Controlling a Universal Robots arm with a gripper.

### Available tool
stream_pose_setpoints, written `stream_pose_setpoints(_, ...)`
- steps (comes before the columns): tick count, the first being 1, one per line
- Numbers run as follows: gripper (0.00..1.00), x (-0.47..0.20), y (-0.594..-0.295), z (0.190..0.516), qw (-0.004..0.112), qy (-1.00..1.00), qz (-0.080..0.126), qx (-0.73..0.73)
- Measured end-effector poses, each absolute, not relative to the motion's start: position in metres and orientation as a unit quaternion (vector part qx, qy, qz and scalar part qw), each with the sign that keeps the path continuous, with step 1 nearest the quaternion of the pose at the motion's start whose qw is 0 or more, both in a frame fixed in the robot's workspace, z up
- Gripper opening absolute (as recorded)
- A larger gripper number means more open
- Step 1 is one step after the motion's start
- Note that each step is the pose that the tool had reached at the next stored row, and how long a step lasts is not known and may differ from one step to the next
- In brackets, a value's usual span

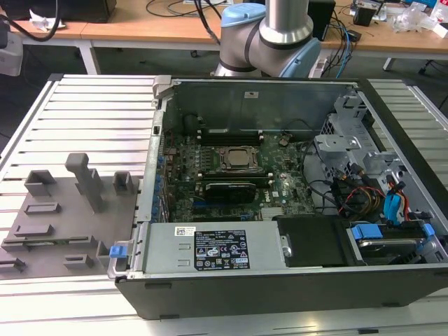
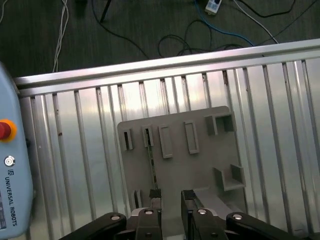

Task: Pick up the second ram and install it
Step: 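Pick up the second ram and move it above second insertion slot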

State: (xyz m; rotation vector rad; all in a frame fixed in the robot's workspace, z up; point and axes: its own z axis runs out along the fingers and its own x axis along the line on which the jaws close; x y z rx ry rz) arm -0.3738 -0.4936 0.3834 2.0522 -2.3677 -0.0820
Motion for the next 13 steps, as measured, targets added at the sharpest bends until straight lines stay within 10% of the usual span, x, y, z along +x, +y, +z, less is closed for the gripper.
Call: stream_pose_setpoints(13, 0.3, -0.374, -0.494, 0.363, 0.004, -0.755, -0.026, 0.655)
